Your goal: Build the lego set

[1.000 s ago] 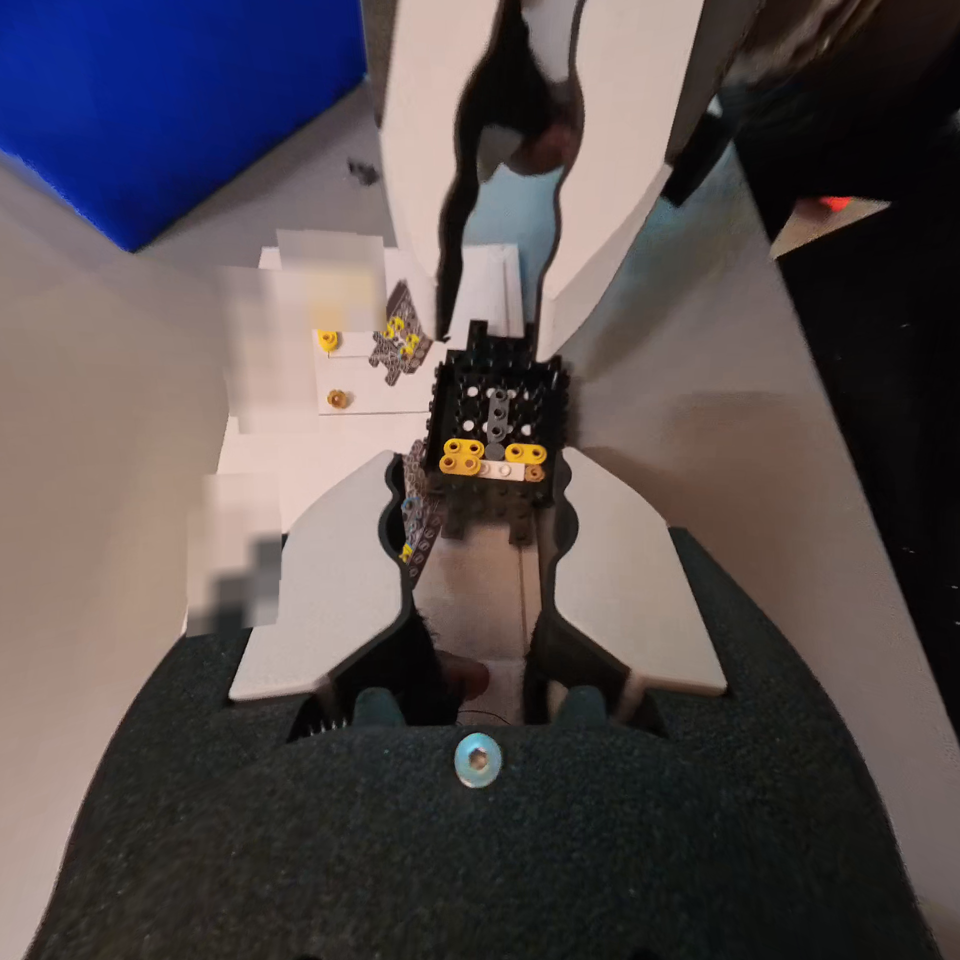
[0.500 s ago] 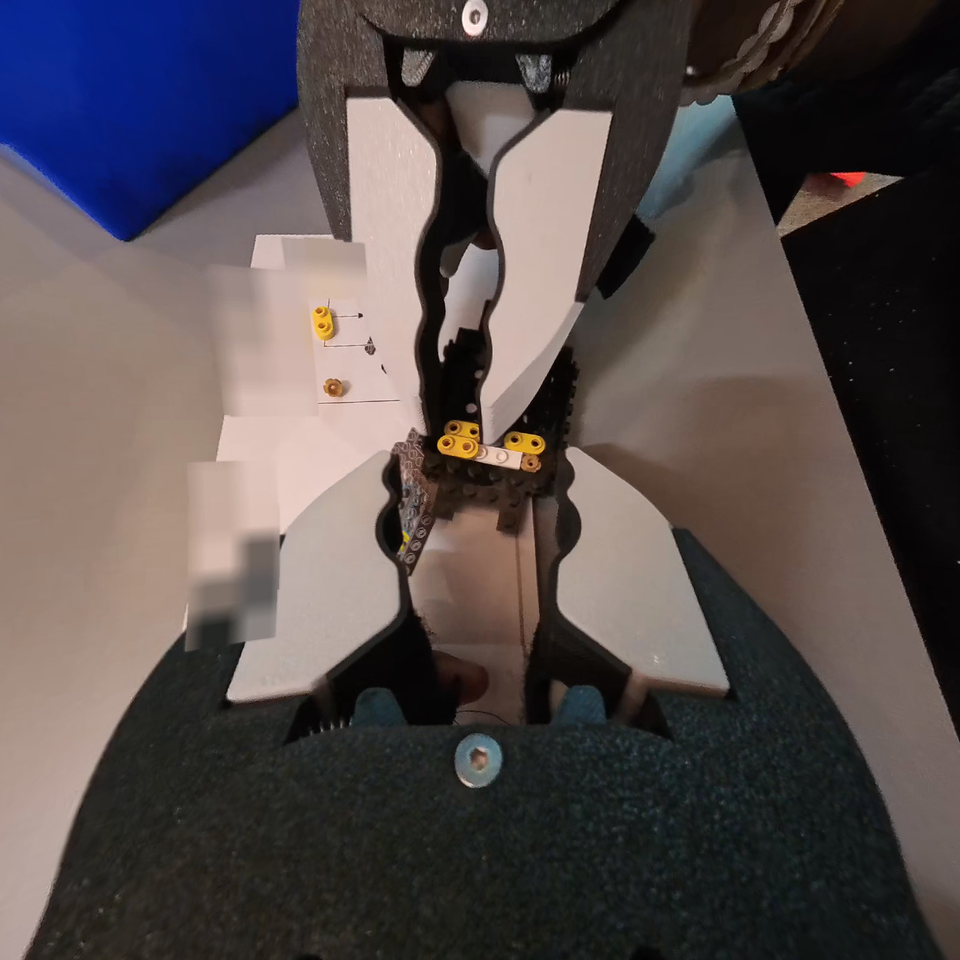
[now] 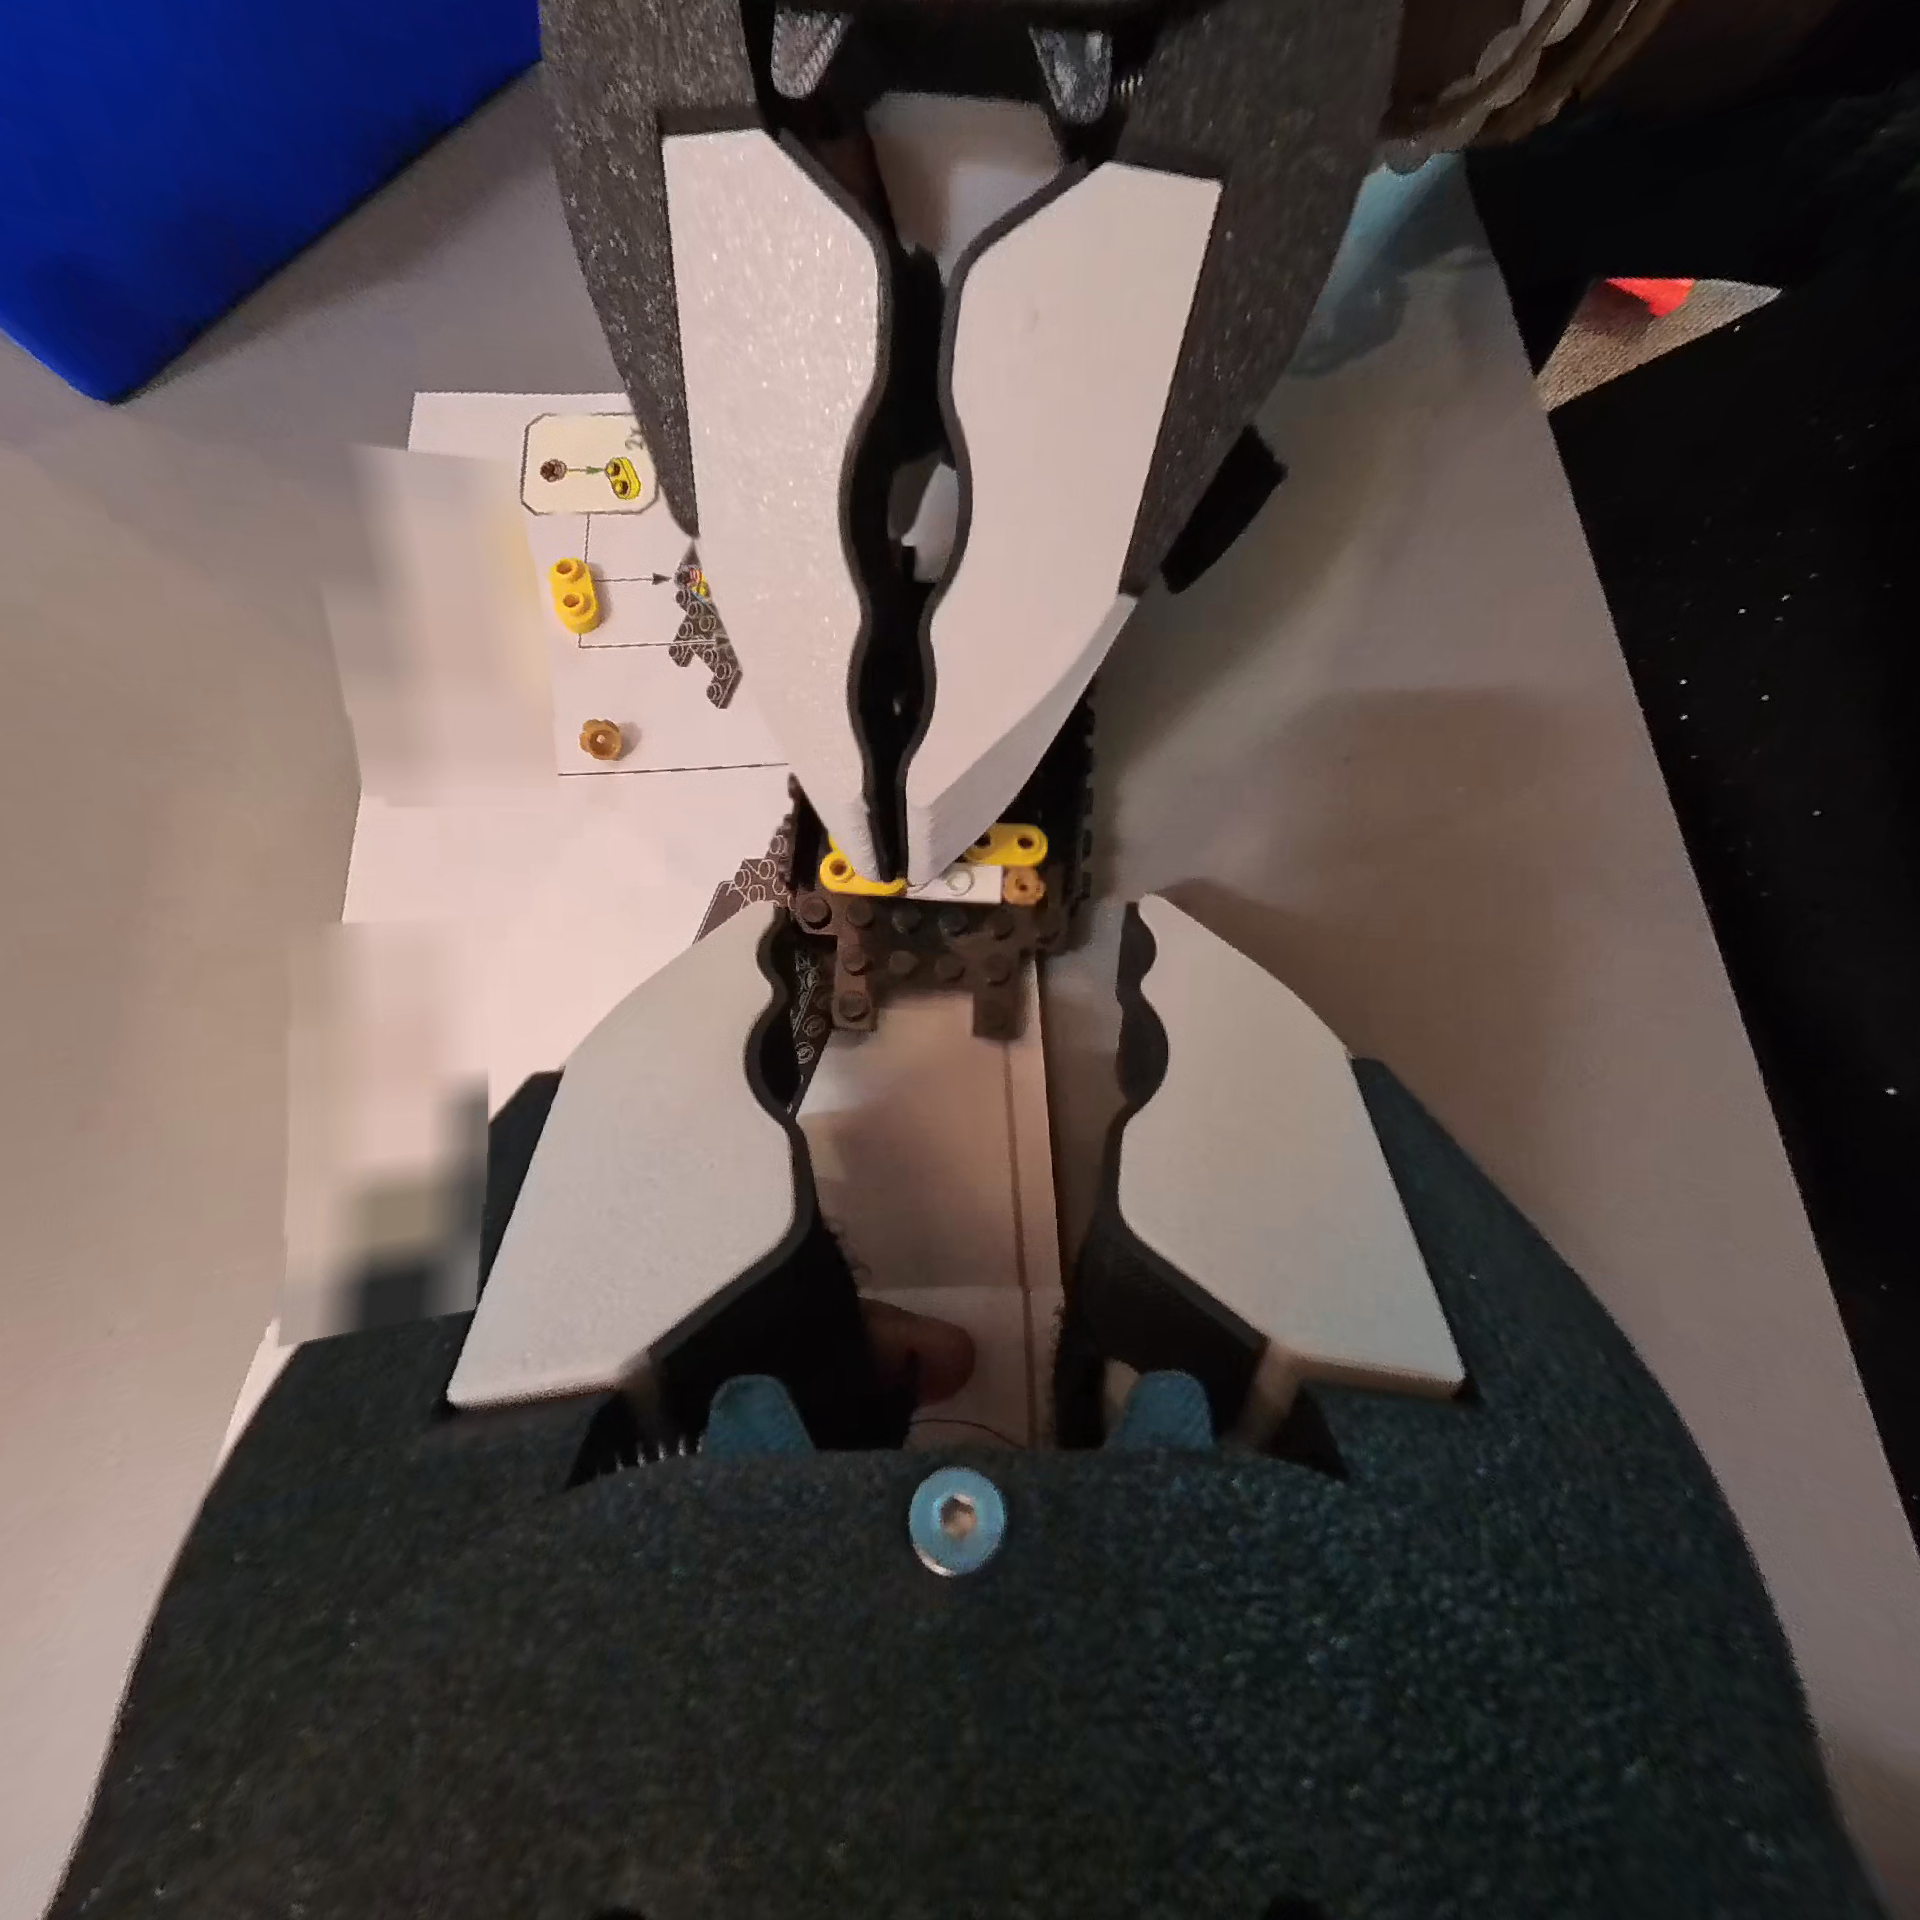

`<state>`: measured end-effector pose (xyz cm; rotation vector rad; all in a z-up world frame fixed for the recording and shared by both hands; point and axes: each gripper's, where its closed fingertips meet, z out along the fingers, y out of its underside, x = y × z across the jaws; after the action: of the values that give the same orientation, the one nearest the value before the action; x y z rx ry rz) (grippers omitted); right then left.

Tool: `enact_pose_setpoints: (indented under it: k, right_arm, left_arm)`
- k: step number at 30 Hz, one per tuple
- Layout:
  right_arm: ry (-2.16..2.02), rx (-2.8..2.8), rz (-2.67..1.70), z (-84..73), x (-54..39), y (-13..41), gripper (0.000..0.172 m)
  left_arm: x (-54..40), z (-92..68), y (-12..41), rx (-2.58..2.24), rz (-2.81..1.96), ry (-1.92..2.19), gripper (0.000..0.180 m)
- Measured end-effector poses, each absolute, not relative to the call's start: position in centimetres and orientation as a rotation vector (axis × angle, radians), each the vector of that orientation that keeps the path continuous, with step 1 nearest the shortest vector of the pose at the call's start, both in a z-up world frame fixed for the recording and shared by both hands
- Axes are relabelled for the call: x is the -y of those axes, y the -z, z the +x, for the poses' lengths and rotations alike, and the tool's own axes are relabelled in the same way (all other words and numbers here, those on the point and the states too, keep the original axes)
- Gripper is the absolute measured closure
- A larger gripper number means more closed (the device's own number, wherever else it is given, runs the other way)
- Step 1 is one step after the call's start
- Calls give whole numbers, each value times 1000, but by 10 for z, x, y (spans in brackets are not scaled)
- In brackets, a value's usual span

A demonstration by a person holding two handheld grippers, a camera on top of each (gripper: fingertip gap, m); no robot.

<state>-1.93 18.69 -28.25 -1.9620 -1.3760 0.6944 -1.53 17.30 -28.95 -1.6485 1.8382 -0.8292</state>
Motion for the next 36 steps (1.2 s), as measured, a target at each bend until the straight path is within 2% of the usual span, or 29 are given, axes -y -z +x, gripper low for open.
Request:
enact_pose_setpoints:
  k: [9,14,36]
  right_arm:
    - [-556,1414,-1832,-13,-192,283,161]
    - [-607,1402,-1814,-16,-191,284,163]
    - [-613,1328,-1783,-15,-194,278,172]
  left_arm:
    - [-175,-16,291,-1842,-1645,811,127]
    - [-179,-15,292,-1819,-1651,778,136]
    - [-182,-13,292,-1786,-1667,785,136]
